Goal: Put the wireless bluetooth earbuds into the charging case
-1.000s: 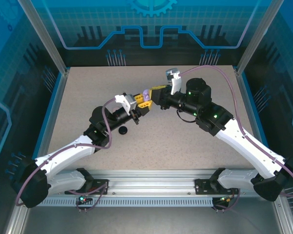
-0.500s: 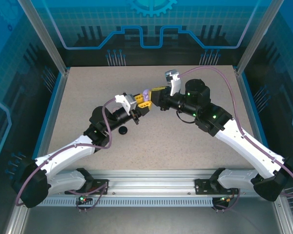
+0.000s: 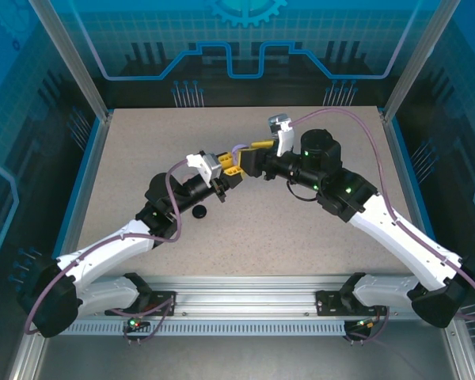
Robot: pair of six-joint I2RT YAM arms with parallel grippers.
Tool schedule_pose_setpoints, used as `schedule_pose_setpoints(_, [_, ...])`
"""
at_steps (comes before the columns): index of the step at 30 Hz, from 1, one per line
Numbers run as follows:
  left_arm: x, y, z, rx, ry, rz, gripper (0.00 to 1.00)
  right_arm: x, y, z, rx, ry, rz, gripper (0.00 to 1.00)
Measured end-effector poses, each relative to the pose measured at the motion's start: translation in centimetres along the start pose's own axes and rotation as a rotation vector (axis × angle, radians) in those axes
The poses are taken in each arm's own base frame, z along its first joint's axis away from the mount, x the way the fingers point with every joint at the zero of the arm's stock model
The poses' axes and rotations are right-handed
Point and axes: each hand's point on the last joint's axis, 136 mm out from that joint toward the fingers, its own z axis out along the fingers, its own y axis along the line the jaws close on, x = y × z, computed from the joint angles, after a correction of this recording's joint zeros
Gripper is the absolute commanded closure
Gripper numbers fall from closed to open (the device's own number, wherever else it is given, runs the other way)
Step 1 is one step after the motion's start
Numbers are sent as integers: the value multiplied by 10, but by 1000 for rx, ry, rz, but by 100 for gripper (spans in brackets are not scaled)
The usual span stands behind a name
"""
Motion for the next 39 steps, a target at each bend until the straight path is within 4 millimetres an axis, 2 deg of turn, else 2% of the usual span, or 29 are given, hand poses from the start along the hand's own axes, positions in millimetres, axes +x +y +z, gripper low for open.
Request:
schedule_pose_setpoints(4, [0, 0, 0, 0, 0, 0, 100, -13, -2, -17, 9, -41, 6, 30])
schedule_pose_setpoints(7, [0, 0, 0, 0, 0, 0, 100, -29, -3, -34, 23, -83, 8, 30])
schedule_pose_setpoints(10, [0, 0, 0, 0, 0, 0, 100, -44, -7, -43, 47, -103, 10, 31])
schedule_pose_setpoints(12, [0, -1, 0, 8, 1, -1, 100, -50, -14, -43, 76, -92, 16, 33])
schedule_pose_setpoints(16, [1, -6, 0, 32, 5, -6, 100, -56, -33, -28, 139, -27, 27, 47])
schedule_pose_setpoints(20, [1, -11, 0, 64, 7, -18, 100, -44, -50, -4, 185, 80, 34, 64])
schedule_pose_setpoints(25, [7, -18, 1, 106, 22, -47, 100, -28, -64, 16, 206, 189, 46, 77])
schedule_pose_setpoints(32, [18, -24, 6, 135, 58, -84, 100, -11, -67, 34, 180, 286, 68, 82])
schedule_pose_setpoints(39, [15, -25, 13, 141, 55, -84, 100, 3, -62, 35, 154, 342, 80, 86])
